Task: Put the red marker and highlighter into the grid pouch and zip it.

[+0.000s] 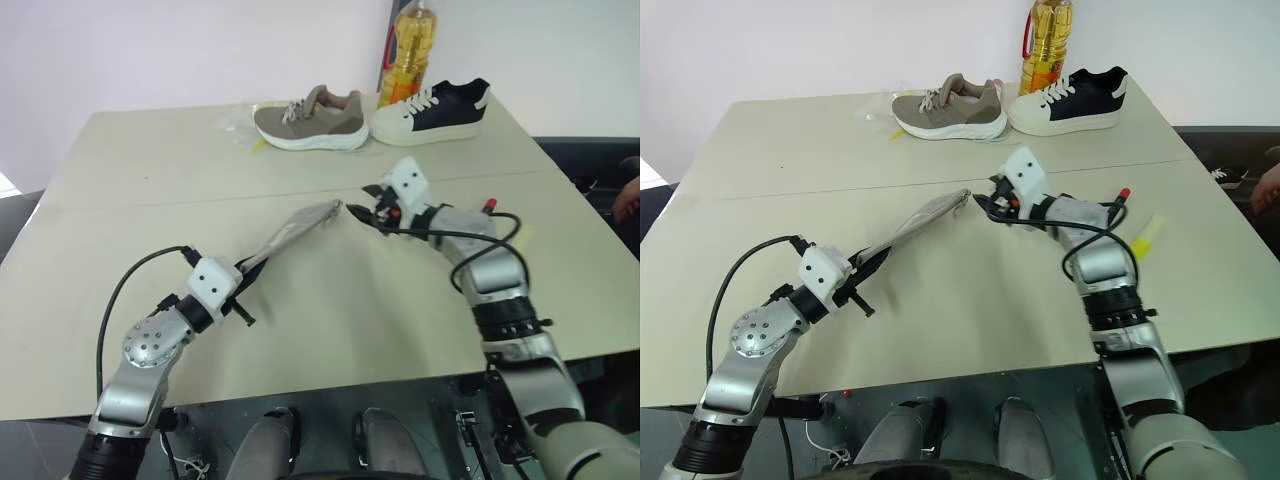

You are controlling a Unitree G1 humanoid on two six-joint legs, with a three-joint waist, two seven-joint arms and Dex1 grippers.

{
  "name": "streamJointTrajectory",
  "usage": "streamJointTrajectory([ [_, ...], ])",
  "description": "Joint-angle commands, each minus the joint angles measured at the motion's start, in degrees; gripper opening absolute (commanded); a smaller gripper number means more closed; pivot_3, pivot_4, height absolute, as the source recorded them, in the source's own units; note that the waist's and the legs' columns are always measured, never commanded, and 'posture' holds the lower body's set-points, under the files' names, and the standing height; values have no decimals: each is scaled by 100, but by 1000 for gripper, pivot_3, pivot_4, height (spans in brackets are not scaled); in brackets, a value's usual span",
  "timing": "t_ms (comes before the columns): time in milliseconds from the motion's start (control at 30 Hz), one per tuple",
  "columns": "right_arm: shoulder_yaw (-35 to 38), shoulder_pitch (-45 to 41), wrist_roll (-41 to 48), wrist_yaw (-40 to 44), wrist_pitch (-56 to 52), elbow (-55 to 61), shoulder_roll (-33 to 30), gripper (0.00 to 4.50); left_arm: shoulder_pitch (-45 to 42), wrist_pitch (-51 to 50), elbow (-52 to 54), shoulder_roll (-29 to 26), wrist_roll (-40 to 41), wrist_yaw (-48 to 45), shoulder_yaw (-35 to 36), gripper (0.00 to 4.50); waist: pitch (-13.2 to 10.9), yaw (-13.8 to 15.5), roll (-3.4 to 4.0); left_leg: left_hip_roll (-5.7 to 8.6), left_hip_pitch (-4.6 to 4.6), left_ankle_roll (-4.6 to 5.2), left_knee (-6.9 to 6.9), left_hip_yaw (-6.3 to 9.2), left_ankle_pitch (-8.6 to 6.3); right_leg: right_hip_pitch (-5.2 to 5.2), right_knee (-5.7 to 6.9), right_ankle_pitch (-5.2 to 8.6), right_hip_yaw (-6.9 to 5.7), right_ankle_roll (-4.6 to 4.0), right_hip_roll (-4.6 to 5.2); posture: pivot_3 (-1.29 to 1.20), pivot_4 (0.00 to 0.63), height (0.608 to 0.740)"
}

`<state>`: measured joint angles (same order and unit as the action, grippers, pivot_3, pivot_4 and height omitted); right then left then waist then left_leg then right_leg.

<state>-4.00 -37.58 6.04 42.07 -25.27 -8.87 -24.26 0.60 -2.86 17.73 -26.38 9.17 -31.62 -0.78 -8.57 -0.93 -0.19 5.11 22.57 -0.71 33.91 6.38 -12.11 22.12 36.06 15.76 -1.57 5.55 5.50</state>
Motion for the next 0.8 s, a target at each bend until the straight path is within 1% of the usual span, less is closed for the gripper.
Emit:
streamJointTrajectory([
  [33,13,67,188,277,-239,421,-251,4459,-125,-206,306,98,231,-11,10,0,-1,6,0,-3,1,0,0,0,0,2,1,0,1,0,-2,0,150,738],
  [100,-12,94,177,237,-343,402,-272,4459,-172,-264,341,135,275,-66,-58,0,-1,11,-1,-4,2,0,0,0,0,3,1,0,1,-1,-3,0,150,738],
  [333,-86,-16,153,-61,-411,171,104,4459,-213,-401,435,175,249,-153,-137,0,-1,36,-2,-2,7,0,2,1,0,4,-1,0,1,-1,0,0,150,738],
  [367,-96,-35,149,-104,-404,127,160,4233,-205,-408,453,168,240,-175,-155,0,-1,35,-2,-2,7,0,2,1,0,4,-1,0,1,-1,0,0,150,738],
  [433,-93,-68,185,-141,-418,96,253,3582,-200,-424,471,160,241,-207,-172,0,-1,38,-2,-1,7,0,2,1,0,3,-2,0,1,-1,0,0,150,738],
  [533,-111,-83,212,-149,-426,129,340,2061,-189,-449,498,179,242,-209,-187,0,-2,41,-2,0,9,0,3,1,0,5,-3,0,1,-2,0,0,150,738],
  [600,-130,-80,219,-184,-463,176,392,942,-183,-459,510,190,237,-206,-197,0,-2,41,-2,0,9,0,3,1,1,5,-3,0,1,-2,0,0,150,738],
  [667,-185,-61,206,-176,-461,227,398,15,-183,-466,513,198,231,-203,-207,0,-2,38,-2,0,9,0,3,2,0,5,-3,0,1,-2,0,0,150,738],
  [800,-497,64,17,-74,-465,642,196,15,-211,-453,442,188,111,-164,-225,0,-2,39,-2,0,9,0,3,2,0,6,-3,0,1,-2,0,0,150,738],
])
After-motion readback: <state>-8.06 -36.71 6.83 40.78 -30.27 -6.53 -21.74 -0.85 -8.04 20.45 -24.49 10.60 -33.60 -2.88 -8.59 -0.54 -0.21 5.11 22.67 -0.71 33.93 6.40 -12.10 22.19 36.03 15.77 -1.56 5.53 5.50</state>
